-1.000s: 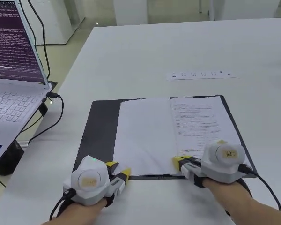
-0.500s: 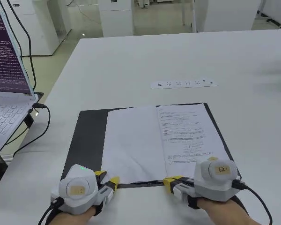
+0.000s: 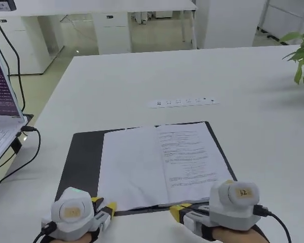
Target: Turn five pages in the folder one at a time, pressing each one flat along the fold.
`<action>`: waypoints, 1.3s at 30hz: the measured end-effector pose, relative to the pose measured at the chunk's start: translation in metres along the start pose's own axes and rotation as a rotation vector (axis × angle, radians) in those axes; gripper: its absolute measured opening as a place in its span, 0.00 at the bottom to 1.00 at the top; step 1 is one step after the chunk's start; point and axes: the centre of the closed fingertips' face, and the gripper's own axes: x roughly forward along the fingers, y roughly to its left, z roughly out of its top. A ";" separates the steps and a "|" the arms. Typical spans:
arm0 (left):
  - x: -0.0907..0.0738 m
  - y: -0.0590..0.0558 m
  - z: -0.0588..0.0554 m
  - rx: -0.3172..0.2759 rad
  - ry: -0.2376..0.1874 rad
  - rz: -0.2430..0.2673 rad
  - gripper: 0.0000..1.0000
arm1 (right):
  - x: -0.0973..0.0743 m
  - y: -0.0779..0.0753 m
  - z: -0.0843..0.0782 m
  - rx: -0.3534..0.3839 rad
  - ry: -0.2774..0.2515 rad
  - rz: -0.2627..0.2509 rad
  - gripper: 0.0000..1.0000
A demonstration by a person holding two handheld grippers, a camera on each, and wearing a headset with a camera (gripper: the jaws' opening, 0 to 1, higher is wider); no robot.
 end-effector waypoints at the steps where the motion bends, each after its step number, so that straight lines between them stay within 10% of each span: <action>1: 0.000 0.001 0.000 -0.010 0.006 0.002 0.18 | -0.002 -0.002 -0.001 0.006 0.007 -0.013 0.00; 9: 0.000 -0.010 0.007 -0.103 0.127 -0.027 0.28 | -0.029 -0.026 0.015 0.128 -0.067 -0.113 0.00; 24: -0.052 -0.049 0.046 -0.234 0.070 -0.098 0.44 | -0.088 -0.078 0.057 0.199 -0.248 -0.310 0.00; 39: -0.083 -0.050 0.060 -0.106 0.025 -0.037 0.93 | -0.108 -0.091 0.070 0.051 -0.257 -0.364 0.69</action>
